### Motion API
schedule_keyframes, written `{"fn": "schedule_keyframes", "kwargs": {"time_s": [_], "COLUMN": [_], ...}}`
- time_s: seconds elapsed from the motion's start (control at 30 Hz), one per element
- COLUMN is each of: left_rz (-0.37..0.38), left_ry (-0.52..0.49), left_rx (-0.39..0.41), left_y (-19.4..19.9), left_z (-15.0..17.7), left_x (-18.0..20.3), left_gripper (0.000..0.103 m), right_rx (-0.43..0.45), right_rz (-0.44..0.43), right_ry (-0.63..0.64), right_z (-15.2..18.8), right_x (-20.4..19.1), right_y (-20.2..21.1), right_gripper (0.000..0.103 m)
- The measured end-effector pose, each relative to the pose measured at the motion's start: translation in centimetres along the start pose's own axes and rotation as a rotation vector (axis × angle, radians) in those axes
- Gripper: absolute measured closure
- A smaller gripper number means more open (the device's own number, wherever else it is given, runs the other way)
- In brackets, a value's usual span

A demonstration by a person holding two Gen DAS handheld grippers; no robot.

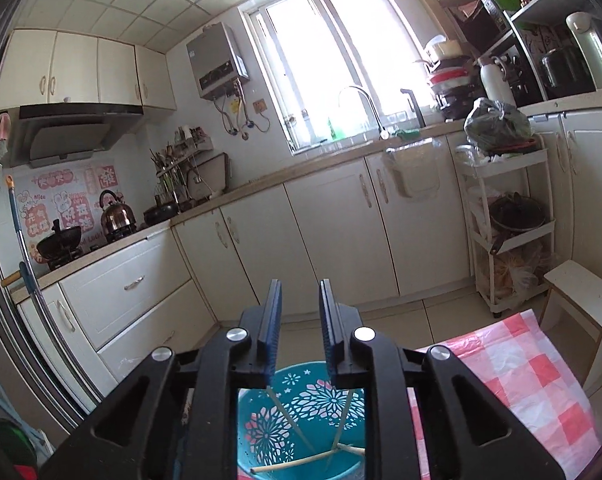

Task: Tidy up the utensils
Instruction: 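Raise the right tool's stick over the basket and open the right tool, then grasp a wooden stick with the right tool while the left tool grasps another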

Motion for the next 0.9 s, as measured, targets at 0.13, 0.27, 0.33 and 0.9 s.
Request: {"fn": "schedule_keyframes", "kwargs": {"time_s": [0.13, 0.27, 0.33, 0.9], "left_rz": [0.006, 0.005, 0.003, 0.002], "left_ry": [-0.006, -0.001, 0.004, -0.025], "left_rx": [0.023, 0.036, 0.028, -0.048], "left_y": [1.2, 2.0, 2.1, 1.5], "left_z": [-0.4, -0.5, -0.2, 2.2], "left_x": [0.3, 0.1, -0.1, 0.1], "left_gripper": [0.016, 0.015, 0.014, 0.014], "right_rx": [0.065, 0.023, -0.095, -0.694], "right_rz": [-0.011, 0.024, 0.038, 0.111], "right_ry": [0.026, 0.056, 0.057, 0.058], "right_z": [-1.2, 2.4, 6.5, 24.0], "right_x": [-0.4, 0.2, 0.8, 2.8], "right_y": [5.2, 9.5, 9.8, 1.9], "right_gripper": [0.078, 0.077, 0.077, 0.091]}}
Point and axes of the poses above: each gripper's, at about its wrist camera, not at the fingertips, and y roughly against the way its jaws point, x to its right, z to its underside, the point moved 7 cm from there along -y, roughly the way its jaws point
